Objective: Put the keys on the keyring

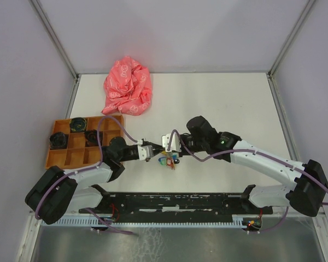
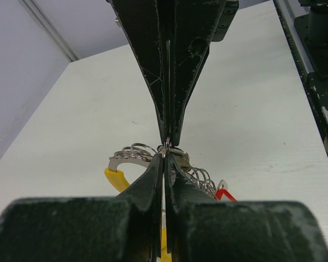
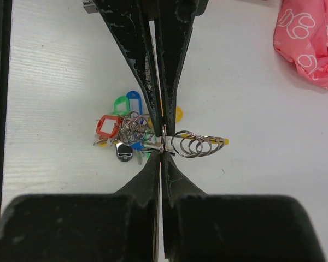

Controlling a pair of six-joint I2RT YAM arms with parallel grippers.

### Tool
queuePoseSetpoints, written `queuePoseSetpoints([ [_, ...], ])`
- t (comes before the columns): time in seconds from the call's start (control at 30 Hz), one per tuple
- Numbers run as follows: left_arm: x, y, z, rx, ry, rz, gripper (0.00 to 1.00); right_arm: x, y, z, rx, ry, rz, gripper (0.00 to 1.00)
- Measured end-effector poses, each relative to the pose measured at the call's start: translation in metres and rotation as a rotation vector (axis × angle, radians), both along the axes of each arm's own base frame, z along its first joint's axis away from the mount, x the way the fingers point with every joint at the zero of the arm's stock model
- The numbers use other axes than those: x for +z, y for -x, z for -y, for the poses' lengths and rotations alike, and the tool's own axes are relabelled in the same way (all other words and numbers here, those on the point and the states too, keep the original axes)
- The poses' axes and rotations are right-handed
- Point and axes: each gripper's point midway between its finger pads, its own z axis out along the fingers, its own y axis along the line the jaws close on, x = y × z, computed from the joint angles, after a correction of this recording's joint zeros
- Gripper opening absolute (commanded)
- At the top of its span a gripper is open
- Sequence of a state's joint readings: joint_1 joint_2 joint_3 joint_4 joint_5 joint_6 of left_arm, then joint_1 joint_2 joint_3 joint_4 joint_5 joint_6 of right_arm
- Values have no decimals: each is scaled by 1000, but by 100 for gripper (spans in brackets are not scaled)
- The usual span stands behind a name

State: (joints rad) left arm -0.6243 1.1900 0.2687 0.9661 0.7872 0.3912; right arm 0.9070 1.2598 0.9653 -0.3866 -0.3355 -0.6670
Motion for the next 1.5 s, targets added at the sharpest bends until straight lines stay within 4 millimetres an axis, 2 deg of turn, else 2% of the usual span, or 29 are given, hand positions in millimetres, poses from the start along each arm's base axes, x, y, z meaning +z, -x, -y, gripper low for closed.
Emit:
queuePoseSetpoints([
  [0.3, -6, -6, 1, 19, -35, -38, 3, 4, -2, 0, 1, 16, 26, 1],
  [0.43, -16, -9, -1, 43, -70, -81, 3, 18, 5, -14, 51, -20, 56, 1],
  [0.53, -15, -12, -1, 56, -77, -92, 3, 23, 9, -20, 82, -34, 74, 1],
  [0.77, -9, -16, -1, 77, -63, -90, 3, 18, 2, -14, 51, -10, 109, 1],
  [0.97, -7, -16, -3, 88, -41, -63, 3, -4, -1, 7, -22, 24, 88, 1],
  [1.13, -8, -12, -6, 88, -20, -36, 3, -10, -8, 23, -94, -8, 66, 1],
  [1.27, -8, -8, -7, 77, -1, -11, 3, -10, -11, 23, -102, -36, 52, 1],
  [1.5, -5, -2, -6, 42, 18, 17, 3, -5, -5, 14, -53, -78, 38, 1],
])
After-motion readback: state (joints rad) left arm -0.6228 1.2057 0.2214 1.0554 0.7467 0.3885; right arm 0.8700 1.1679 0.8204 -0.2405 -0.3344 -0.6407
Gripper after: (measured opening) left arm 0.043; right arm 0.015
